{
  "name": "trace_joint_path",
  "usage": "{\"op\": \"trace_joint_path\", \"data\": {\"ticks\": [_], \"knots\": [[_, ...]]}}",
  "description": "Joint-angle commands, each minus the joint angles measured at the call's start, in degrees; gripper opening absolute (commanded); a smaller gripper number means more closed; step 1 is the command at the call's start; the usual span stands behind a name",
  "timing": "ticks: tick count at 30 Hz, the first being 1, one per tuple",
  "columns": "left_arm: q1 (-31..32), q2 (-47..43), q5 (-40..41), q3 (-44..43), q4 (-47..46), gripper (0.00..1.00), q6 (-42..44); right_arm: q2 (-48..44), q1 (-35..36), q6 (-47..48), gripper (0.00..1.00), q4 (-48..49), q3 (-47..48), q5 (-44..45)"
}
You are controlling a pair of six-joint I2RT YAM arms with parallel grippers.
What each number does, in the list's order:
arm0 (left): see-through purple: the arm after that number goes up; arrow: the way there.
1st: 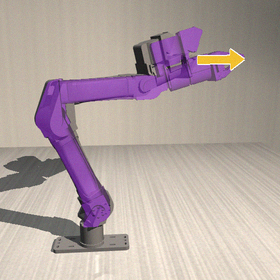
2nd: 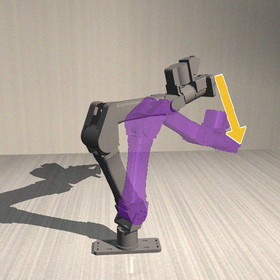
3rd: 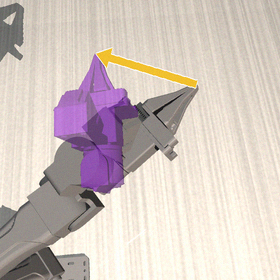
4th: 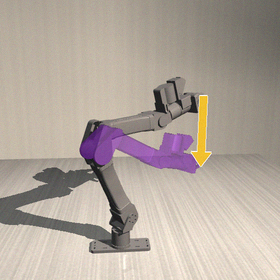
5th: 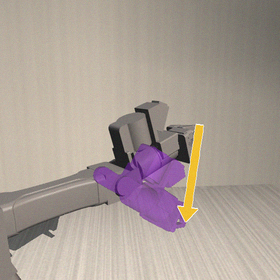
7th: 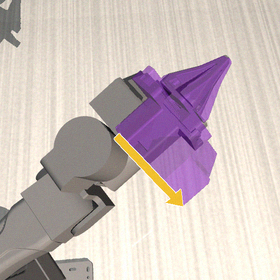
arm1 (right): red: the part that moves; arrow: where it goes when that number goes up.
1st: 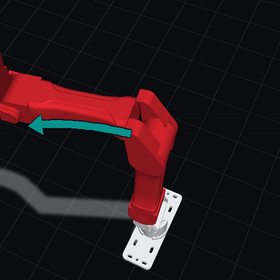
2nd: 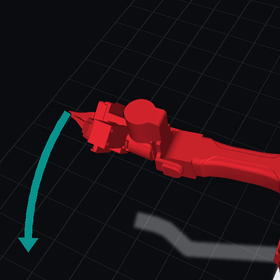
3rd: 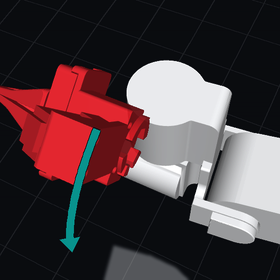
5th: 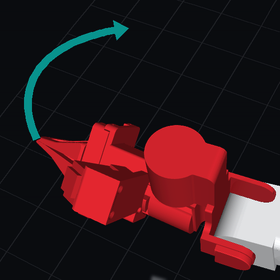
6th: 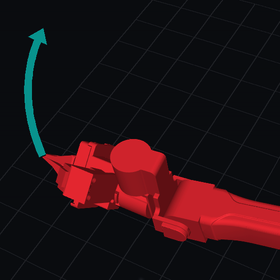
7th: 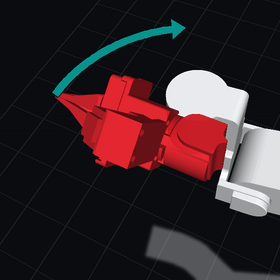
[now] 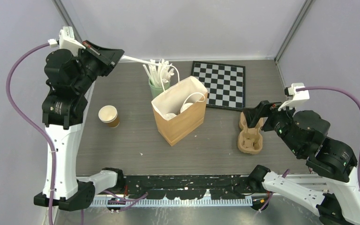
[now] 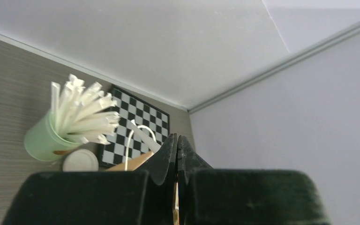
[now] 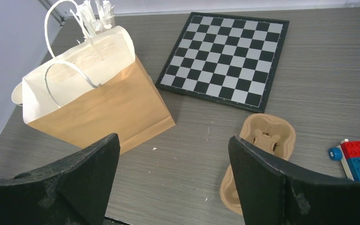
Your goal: Pack the takeout coffee
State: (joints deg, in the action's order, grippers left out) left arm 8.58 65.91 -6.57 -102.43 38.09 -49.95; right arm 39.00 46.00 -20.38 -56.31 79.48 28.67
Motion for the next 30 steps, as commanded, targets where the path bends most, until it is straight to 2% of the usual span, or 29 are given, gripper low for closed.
{"op": "trace_joint_path", "data": {"ticks": [1, 4, 7, 10, 13, 20, 25, 30], "knots": [[-0.16, -0.81, -10.08, -0.15, -3.34, 0.0, -7.05, -0.68, -0.12, -0.27, 0.9, -0.66, 2.6, -0.01], [0.76, -2.62, -11.67, 4.82, -8.32, 0.0, -12.94, -1.27, -0.12, 0.07, 0.9, -0.9, 2.77, -0.04], [2.35, -3.03, -12.39, 7.97, -11.8, 0.0, -15.21, -1.69, -0.12, 0.49, 0.9, -1.21, 2.54, 0.0], [4.76, -2.35, -12.68, 10.08, -13.22, 0.0, -14.8, -2.08, -0.14, 0.46, 0.9, -1.17, 2.07, -0.1], [8.25, -2.46, -9.44, 13.22, -13.93, 0.0, -12.62, -2.28, -0.12, 0.45, 0.9, -1.17, 1.91, -0.06], [14.32, -1.09, -6.08, 20.45, -17.81, 0.0, -13.76, -3.67, -0.18, 0.01, 0.9, -2.33, 1.95, 1.17], [15.59, -0.2, -3.81, 24.66, -16.59, 0.0, -8.88, -4.76, -0.12, -0.24, 0.9, -3.51, 2.01, 1.87], [16.12, 1.06, -6.29, 30.25, -22.65, 0.0, -9.41, -4.33, -0.12, -0.51, 0.9, -3.56, 1.86, 1.97]]}}
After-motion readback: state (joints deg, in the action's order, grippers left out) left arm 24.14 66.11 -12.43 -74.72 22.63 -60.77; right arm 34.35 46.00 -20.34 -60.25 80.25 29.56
